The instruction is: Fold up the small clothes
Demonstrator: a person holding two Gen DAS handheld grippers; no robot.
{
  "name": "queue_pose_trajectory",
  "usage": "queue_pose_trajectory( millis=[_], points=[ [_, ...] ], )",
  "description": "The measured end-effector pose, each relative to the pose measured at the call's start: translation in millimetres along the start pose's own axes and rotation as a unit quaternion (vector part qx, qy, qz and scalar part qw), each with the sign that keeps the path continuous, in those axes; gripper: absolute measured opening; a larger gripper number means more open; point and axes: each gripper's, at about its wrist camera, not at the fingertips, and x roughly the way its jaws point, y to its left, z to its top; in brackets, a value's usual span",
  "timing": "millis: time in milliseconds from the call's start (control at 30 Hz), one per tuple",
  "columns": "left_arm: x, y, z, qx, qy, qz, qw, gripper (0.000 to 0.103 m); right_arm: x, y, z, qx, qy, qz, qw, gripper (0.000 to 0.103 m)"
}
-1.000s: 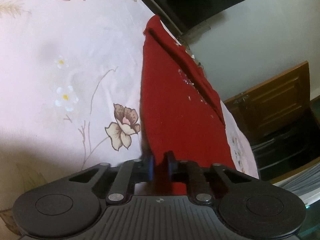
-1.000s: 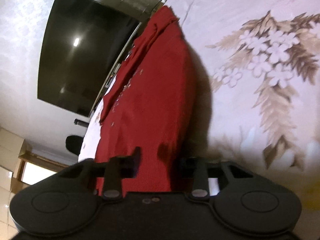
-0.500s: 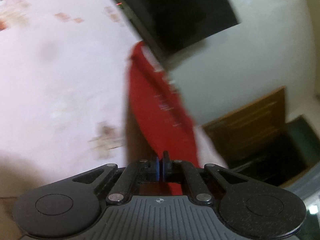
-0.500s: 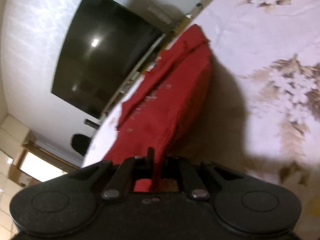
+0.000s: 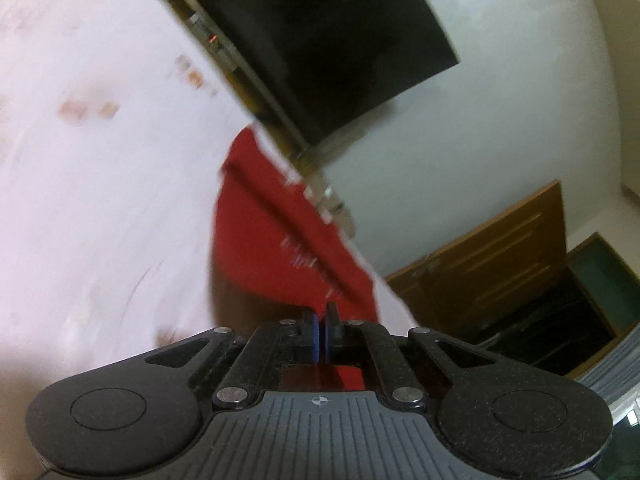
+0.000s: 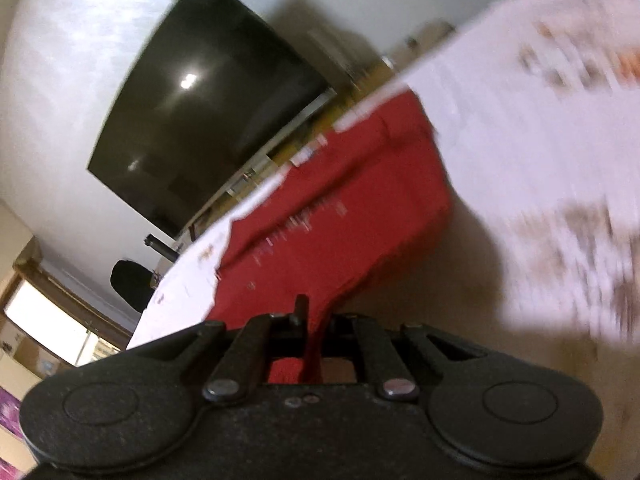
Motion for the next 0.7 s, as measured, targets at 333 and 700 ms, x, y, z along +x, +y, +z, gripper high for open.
queue_pose_trajectory(
  millis=[333,700],
  points=[
    [45,-64,97,0.064,-0.001,0.008,0.9979,0.002,12,58,89,-0.098,-0.042,-0.013,0.994,0.005],
    [157,-74,167,0.085,0.015,0.053,0.9948,0.002,109,26,172,-0.055,-0.029,-0.012,0.998,0.005]
  ],
)
